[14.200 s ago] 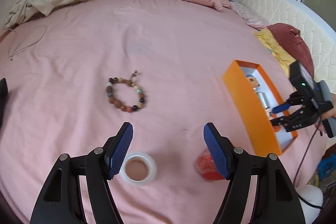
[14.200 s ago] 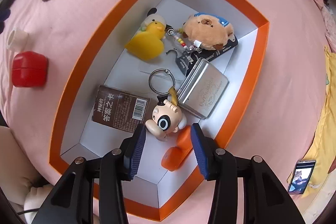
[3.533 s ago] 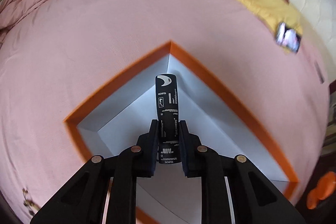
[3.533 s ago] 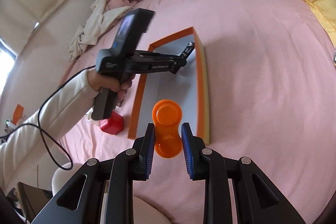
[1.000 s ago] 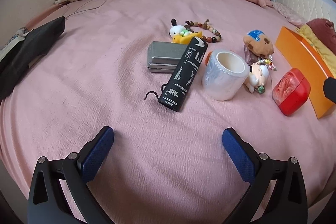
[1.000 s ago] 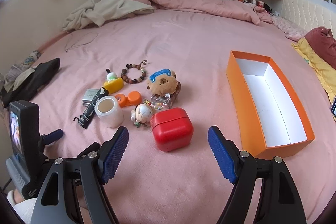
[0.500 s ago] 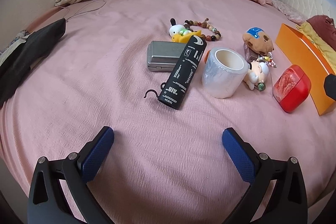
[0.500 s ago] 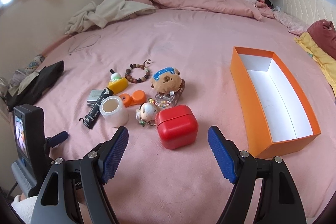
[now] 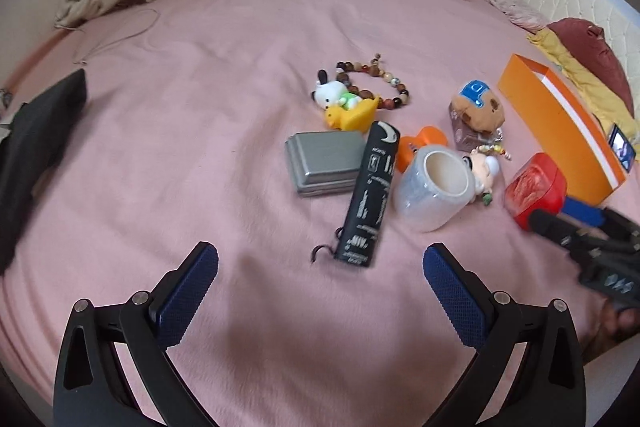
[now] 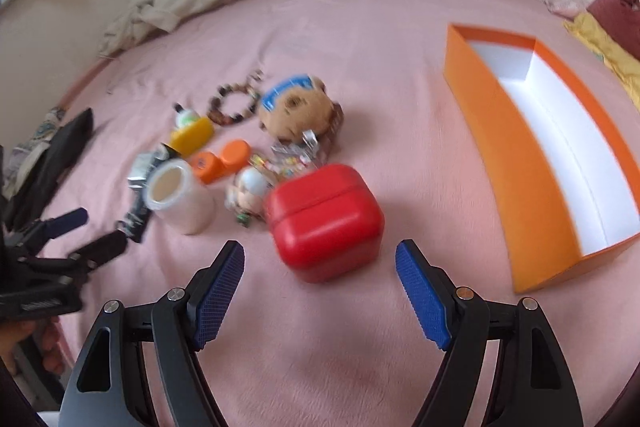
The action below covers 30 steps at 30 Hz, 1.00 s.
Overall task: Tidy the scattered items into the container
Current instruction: 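Grasp the red earbud case with the right gripper while the left gripper grasps the black tube, then lower the red case into the box with the right gripper while the left gripper drops the black tube in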
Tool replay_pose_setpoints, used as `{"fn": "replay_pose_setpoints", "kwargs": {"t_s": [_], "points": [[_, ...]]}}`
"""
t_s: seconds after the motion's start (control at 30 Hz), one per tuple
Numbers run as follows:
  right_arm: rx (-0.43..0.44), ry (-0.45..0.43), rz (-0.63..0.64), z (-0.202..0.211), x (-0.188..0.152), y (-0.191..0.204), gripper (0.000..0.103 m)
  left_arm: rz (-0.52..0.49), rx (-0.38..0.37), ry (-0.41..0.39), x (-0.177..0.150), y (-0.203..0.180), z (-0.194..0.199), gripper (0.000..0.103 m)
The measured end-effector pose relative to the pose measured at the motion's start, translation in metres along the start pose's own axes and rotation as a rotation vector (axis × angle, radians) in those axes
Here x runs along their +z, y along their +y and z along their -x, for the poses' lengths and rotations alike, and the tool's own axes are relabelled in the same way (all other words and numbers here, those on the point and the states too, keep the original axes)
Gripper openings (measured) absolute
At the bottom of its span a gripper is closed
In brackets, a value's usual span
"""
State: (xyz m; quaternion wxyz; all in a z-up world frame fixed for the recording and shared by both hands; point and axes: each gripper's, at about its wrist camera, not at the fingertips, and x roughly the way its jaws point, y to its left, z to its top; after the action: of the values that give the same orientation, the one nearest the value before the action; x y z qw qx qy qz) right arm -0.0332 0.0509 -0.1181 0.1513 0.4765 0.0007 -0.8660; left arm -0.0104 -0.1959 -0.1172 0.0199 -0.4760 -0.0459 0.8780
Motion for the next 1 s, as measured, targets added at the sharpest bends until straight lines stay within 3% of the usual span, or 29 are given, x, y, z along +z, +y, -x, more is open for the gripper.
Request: {"fn": "replay_pose_setpoints", "kwargs": {"t_s": [0.07,0.13,0.17,0.2,0.33,0.37,0.4,0.43,0.53,0.8,0.9,1.0], "points": [[-0.004,-0.007,0.017,-0.002,0.0,0.003,0.078,-0.012,-0.023,0.001,0.003,-0.005,-0.004,0.102],[-0.008,-0.021,0.038,-0.004,0.001,0.006,0.078,-0.032,-0.039,0.014,0.007,-0.01,-0.011,0.089],[-0.015,-0.026,0.053,-0.006,0.002,0.008,0.078,-0.038,-0.049,0.032,0.01,-0.012,-0.017,0.074],[-0.022,-0.03,0.068,-0.009,0.003,0.01,0.078,-0.044,-0.059,0.049,0.012,-0.014,-0.023,0.07],[-0.057,0.005,0.078,-0.03,0.006,0.008,0.06,-0.087,-0.052,0.072,0.015,-0.017,-0.032,0.07],[-0.056,-0.002,0.076,-0.029,0.007,0.008,0.06,-0.092,-0.046,0.073,0.015,-0.017,-0.032,0.063],[-0.053,-0.006,0.071,-0.027,0.007,0.007,0.06,-0.072,-0.064,0.07,0.014,-0.014,-0.029,0.029],[-0.049,-0.01,0.066,-0.026,0.007,0.007,0.06,-0.038,-0.096,0.064,0.014,-0.009,-0.025,0.021],[-0.033,-0.018,0.028,-0.018,0.004,0.001,0.06,0.068,-0.198,0.058,0.008,0.007,-0.017,0.019],[-0.037,-0.112,-0.012,0.016,0.003,-0.004,0.06,0.155,-0.206,0.024,-0.024,0.014,0.015,0.02],[-0.058,-0.172,0.005,0.035,0.006,-0.003,0.06,0.15,-0.198,-0.01,-0.014,0.0,0.035,0.02],[-0.041,-0.192,-0.011,0.055,0.017,-0.009,0.06,0.094,-0.208,-0.044,0.016,-0.032,0.048,0.02]]}}
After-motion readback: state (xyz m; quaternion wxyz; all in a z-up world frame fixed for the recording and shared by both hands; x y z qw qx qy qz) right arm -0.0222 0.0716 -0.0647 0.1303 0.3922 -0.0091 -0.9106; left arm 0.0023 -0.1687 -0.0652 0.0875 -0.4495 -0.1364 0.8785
